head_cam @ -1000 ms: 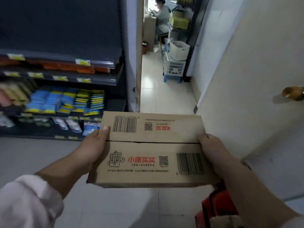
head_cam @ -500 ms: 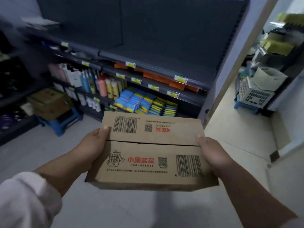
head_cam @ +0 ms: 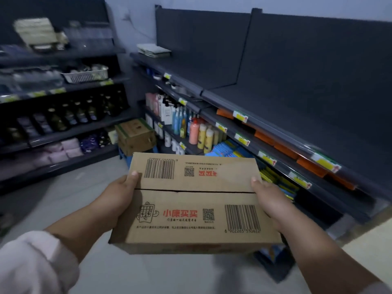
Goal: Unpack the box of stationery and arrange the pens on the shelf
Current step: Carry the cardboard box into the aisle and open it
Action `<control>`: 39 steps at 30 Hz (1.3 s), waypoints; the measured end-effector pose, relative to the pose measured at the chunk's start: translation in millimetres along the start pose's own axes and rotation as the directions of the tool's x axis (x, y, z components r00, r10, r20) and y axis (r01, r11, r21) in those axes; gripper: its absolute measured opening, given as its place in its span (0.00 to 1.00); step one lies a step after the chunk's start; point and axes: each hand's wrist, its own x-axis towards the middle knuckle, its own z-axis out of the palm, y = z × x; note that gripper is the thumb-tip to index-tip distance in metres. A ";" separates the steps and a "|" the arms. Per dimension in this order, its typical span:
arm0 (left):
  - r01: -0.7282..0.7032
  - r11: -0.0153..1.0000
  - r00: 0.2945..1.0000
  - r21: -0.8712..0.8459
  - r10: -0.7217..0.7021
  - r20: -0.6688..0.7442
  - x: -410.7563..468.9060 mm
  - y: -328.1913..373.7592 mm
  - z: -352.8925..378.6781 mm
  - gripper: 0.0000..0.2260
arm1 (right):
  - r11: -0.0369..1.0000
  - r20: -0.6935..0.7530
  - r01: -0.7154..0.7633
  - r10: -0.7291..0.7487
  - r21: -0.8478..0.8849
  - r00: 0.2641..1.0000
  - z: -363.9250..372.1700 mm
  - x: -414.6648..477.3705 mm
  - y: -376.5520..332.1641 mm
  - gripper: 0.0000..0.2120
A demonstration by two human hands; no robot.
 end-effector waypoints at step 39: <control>0.101 0.984 0.952 -0.146 -0.138 -0.275 527.7 132.8 -202.8 0.18 | 0.992 0.255 0.076 -0.048 -0.100 0.966 355.9 428.8 -376.9 0.20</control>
